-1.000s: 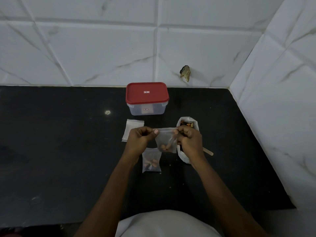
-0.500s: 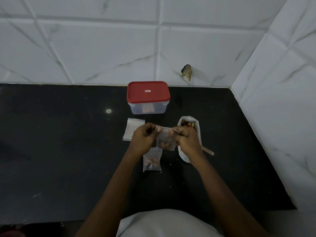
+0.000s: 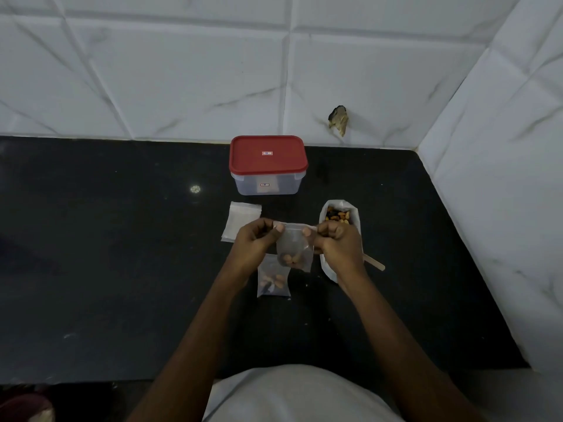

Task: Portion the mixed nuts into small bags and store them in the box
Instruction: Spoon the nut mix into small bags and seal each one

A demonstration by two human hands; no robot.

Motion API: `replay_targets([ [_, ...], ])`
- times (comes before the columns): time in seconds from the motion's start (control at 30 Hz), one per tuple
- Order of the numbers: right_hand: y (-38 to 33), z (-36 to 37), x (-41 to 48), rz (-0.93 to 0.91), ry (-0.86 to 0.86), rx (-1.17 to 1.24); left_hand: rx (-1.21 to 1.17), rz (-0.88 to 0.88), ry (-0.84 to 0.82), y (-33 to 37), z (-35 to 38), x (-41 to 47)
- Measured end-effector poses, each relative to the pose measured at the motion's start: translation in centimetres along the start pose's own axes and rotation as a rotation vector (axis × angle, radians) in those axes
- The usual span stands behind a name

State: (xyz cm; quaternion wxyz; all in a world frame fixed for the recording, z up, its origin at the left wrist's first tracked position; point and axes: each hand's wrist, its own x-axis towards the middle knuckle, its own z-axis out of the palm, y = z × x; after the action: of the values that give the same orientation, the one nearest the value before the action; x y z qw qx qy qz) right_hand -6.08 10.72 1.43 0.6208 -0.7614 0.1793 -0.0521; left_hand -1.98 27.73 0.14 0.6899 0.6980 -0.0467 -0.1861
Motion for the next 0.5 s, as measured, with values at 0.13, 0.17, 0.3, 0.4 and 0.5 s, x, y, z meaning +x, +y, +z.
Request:
replay_targets([
  [0.13,-0.2,0.5,-0.3,0.016,-0.047,0.013,-0.059,-0.032,-0.040,0.0,-0.7,-0.1],
  [0.17,-0.3,0.6,-0.5,0.023,-0.073,0.021,-0.044,-0.025,-0.058,-0.1,-0.9,-0.3],
  [0.3,-0.6,1.6,-0.7,0.042,-0.155,0.030,-0.037,0.019,-0.039,-0.3,-1.6,-0.8],
  [0.4,-0.6,2.7,-0.3,0.082,-0.207,0.041,-0.050,-0.024,0.022,-0.3,-2.5,-1.0],
  [0.5,-0.4,3.8,-0.2,0.138,-0.243,0.072,-0.017,-0.081,0.013,-0.7,-4.2,-1.2],
])
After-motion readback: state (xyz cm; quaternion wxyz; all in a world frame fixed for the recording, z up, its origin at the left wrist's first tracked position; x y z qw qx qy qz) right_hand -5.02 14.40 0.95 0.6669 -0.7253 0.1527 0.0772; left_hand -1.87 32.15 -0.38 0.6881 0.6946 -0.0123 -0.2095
